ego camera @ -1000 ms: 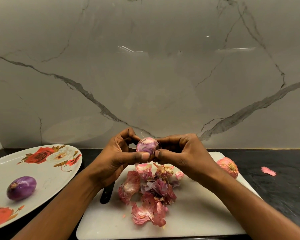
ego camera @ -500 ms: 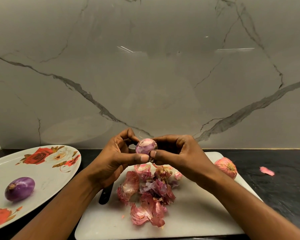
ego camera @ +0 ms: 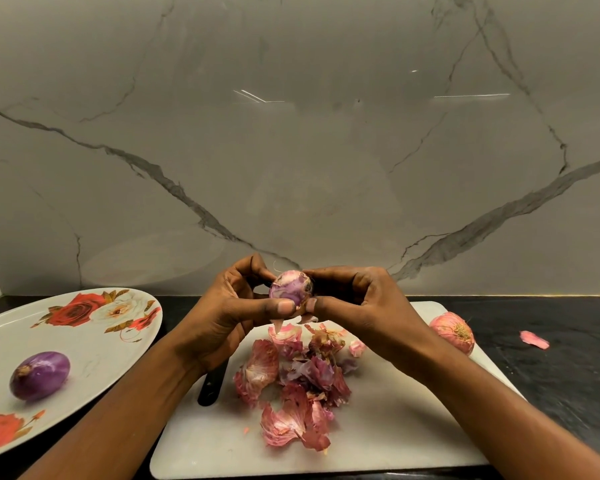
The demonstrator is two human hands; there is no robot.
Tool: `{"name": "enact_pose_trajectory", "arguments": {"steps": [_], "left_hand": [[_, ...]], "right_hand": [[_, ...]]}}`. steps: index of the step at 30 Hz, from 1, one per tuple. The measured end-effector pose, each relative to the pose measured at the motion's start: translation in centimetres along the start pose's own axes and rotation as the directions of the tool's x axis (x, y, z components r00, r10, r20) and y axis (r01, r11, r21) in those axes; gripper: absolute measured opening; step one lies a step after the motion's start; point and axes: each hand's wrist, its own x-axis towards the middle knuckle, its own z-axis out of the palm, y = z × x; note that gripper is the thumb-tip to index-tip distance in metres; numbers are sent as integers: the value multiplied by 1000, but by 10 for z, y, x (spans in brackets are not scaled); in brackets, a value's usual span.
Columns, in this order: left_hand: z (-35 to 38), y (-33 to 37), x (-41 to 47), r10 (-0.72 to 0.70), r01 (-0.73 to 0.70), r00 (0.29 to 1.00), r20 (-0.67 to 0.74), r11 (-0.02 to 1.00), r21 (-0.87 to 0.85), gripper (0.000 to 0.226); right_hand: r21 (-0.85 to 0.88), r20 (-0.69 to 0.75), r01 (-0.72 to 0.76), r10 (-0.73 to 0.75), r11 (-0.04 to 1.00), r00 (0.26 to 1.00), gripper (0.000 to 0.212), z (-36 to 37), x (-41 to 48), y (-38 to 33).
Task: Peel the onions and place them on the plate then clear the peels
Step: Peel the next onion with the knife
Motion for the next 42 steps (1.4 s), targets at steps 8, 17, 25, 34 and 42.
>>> {"name": "enact_pose_trajectory", "arguments": {"steps": [8, 17, 25, 34, 42], "left_hand": [[0, -1, 0, 6, -6, 1000, -8, 999, 32, 63], [1, -1, -1, -7, 7, 1000, 7, 1000, -4, 62], [0, 3, -1, -56, 57, 998, 11, 996, -73, 64], [-1, 7, -1, -84, 87, 996, 24, 964, -252, 82], [3, 6, 0, -83, 74, 995, -55, 987, -141, 72]], "right_hand": [[-30, 3, 30, -30, 999, 1000, 43, 2, -1, 2], [-143, -77, 90, -101, 986, 992, 40, 0, 0, 6], [-38, -138, 70, -74, 997, 988, 37, 0, 3, 5], [-59, -286, -22, 4, 998, 958, 20, -9, 8, 6], [-77, -101, -32, 24, 997, 995, 43, -3, 5, 5]]}}
